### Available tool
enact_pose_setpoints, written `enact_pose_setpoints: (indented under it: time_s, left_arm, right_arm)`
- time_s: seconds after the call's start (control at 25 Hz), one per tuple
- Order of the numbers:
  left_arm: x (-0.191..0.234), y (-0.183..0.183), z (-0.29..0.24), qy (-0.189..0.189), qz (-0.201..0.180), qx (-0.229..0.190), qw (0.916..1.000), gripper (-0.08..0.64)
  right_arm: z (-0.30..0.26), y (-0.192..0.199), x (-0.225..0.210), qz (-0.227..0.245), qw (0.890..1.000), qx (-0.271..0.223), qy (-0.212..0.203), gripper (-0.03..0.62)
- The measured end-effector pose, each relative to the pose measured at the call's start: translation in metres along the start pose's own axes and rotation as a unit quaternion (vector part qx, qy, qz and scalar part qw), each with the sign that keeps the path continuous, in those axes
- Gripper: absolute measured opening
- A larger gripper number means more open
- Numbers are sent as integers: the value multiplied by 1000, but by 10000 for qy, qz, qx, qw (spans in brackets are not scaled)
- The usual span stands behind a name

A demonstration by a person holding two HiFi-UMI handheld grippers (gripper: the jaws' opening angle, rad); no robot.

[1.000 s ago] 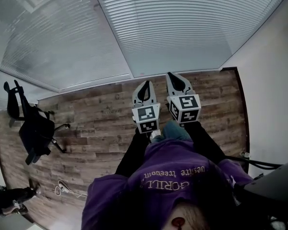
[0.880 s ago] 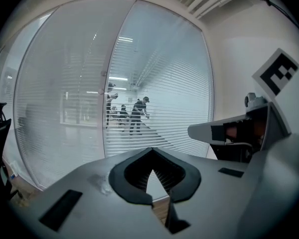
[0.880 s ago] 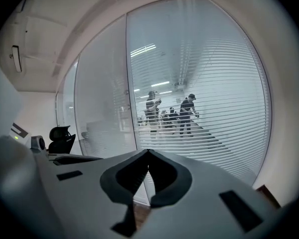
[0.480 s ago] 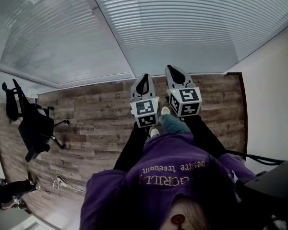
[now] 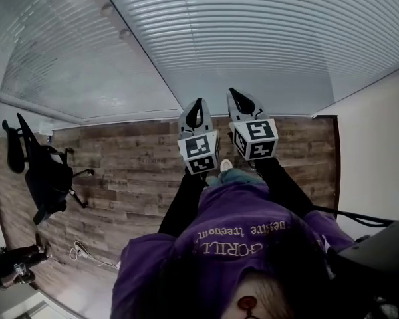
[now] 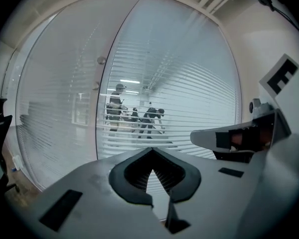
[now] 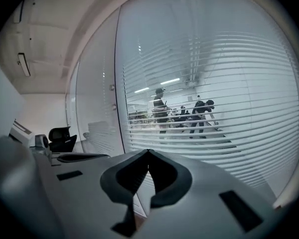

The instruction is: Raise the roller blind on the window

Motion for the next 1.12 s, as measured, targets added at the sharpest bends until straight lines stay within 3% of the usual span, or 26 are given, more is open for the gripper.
enact_pose_setpoints:
  time_s: [0.36,0.52,0.56,0.72,0.92,1.12]
  left_arm:
    - [19,-14,-25,-325,-155,-130,9993,-5]
    - [61,-52,-23,-712,-374,-654,9946,-5]
    - [72,-63,-23,-761,-490,-759,9930,42]
    - [116,-107,-30,-895,-973,-958,9866,86]
    - [175,-132,-44,-989,-1664,-485,9799,127]
    - [201,-136,-55,-1065,-2815,254,9533,141]
  right_arm:
    - [-19,-1,-27,-126,9999,43,27,-3]
    - [-30,-4,-31,-199,9997,64,156,-3]
    - [-32,-5,-31,-212,9996,62,175,-3]
    - [-39,-12,-29,-205,9995,15,228,-3]
    - [-46,-13,-27,-239,9991,-38,334,-3]
    - [-53,-7,-28,-288,9986,-68,448,-3]
Point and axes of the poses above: the fingertips, and each gripper's own axes: z backward along the fingers, x to its left, y out of its underside, the point moved 2 cm from there along z, backward along the fingers, and after that the axes turned 8 degrees about y, right-handed, at the moved point
